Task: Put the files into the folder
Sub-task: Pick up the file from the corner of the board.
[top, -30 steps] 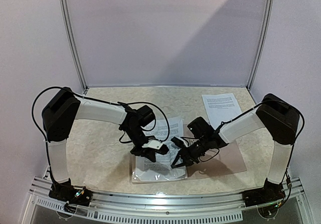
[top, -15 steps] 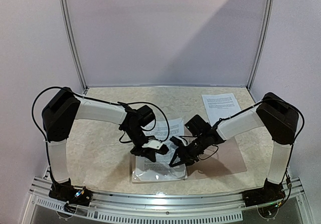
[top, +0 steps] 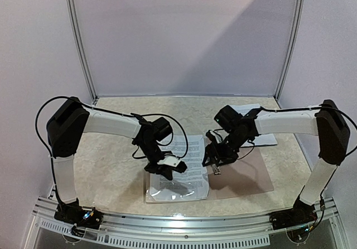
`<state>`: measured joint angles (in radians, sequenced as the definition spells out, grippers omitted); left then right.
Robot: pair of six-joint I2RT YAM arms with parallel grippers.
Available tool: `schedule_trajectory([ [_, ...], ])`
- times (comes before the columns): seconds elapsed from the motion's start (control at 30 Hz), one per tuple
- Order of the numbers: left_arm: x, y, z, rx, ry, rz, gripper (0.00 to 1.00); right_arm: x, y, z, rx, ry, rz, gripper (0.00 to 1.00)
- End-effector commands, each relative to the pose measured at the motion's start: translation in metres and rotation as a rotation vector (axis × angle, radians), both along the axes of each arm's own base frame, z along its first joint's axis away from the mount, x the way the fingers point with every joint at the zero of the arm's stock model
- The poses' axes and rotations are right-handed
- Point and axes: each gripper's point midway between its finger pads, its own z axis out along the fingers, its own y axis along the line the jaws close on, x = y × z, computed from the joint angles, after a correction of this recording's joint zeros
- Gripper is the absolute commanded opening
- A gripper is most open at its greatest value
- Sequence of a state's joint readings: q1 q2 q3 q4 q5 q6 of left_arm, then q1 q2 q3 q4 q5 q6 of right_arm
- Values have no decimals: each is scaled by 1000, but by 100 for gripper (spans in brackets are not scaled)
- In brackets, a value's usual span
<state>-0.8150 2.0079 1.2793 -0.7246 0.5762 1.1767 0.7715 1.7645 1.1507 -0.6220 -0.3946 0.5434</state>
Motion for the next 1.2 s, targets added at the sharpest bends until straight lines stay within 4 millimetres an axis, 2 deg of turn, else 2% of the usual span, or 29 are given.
schedule_trajectory([
  [0.0,3,4,-1,33,14,7,5,50,-64,36,-123,-162,-138,68],
  [0.1,8,0,5,28,7,26,21,86,-116,42,-225,-244,-245,72],
  [0.2,17,-7,15,29,-6,61,29,120,-160,42,-305,-292,-325,84],
  [0.3,25,-12,26,34,-18,89,36,152,-201,36,-369,-305,-377,87],
  [0.43,33,-18,51,14,-43,106,45,199,-254,35,-449,-353,-453,88],
  [0.5,39,-22,62,-2,-67,119,47,219,-274,29,-465,-366,-470,88],
  [0.57,49,-28,70,-11,-95,148,48,236,-290,23,-419,-359,-486,80],
  [0.67,72,-43,79,-28,-132,233,48,257,-298,7,-351,-356,-486,66],
  [0.73,90,-55,85,-48,-157,295,48,269,-317,-3,-351,-358,-519,63],
  [0.87,122,-77,95,-75,-194,400,47,285,-329,-22,-364,-367,-518,56],
  [1.03,162,-95,91,-98,-297,538,47,292,-326,-51,-333,-341,-487,51],
  [1.17,196,-115,92,-147,-435,628,47,292,-318,-63,-280,-322,-475,36],
])
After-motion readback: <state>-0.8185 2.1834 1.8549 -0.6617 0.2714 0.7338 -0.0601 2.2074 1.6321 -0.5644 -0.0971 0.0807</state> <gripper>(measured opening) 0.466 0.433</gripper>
